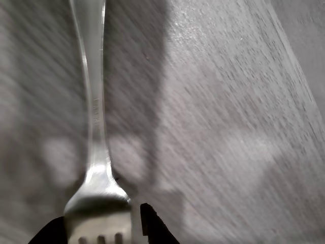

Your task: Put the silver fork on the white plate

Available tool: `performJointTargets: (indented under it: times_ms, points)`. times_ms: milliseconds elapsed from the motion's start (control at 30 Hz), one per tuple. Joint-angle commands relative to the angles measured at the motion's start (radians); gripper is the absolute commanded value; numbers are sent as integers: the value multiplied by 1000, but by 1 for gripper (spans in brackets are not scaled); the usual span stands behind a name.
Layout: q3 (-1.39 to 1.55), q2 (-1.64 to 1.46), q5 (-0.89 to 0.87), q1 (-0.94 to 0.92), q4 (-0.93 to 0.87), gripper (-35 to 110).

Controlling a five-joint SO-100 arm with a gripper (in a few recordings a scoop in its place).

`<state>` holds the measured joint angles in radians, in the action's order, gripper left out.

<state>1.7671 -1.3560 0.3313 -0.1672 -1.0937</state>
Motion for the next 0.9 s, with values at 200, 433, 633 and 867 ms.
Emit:
performJointTargets:
  times_ms: [200,433,633,867]
  points:
    - [-57,8,6,-2,17,13]
    - [-58,9,6,-3,18,5]
    - [-58,9,8,-8,21,5]
    - [-58,-64,8,-2,-20,4]
